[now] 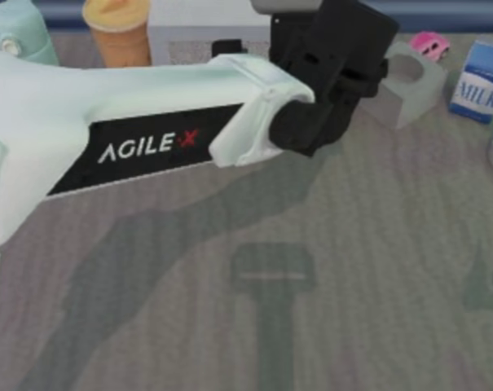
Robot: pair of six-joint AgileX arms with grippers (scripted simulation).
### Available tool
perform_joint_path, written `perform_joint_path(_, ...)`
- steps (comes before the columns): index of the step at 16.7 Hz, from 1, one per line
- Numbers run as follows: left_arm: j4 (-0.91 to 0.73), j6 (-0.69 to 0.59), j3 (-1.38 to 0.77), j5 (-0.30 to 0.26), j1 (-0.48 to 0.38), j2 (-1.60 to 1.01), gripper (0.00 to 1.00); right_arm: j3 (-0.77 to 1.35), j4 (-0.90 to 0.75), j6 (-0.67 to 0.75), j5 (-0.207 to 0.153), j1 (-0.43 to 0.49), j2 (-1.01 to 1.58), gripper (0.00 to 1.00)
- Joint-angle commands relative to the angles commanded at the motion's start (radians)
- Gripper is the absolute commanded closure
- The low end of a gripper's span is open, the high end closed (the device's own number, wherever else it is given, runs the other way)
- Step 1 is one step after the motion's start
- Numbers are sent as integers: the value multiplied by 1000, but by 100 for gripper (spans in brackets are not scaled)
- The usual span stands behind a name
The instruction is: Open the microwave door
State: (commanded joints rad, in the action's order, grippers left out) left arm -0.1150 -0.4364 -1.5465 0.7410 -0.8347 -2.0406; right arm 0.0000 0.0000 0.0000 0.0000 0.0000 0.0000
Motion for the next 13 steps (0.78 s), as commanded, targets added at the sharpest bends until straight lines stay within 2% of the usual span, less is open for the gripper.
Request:
perform_joint_path(5,6,8,-13,-9,11,-15,0,0,0,0,0,0,0,0)
perform_joint_path(13,65,78,-211,-94,108,-226,0,0,0,0,0,0,0,0)
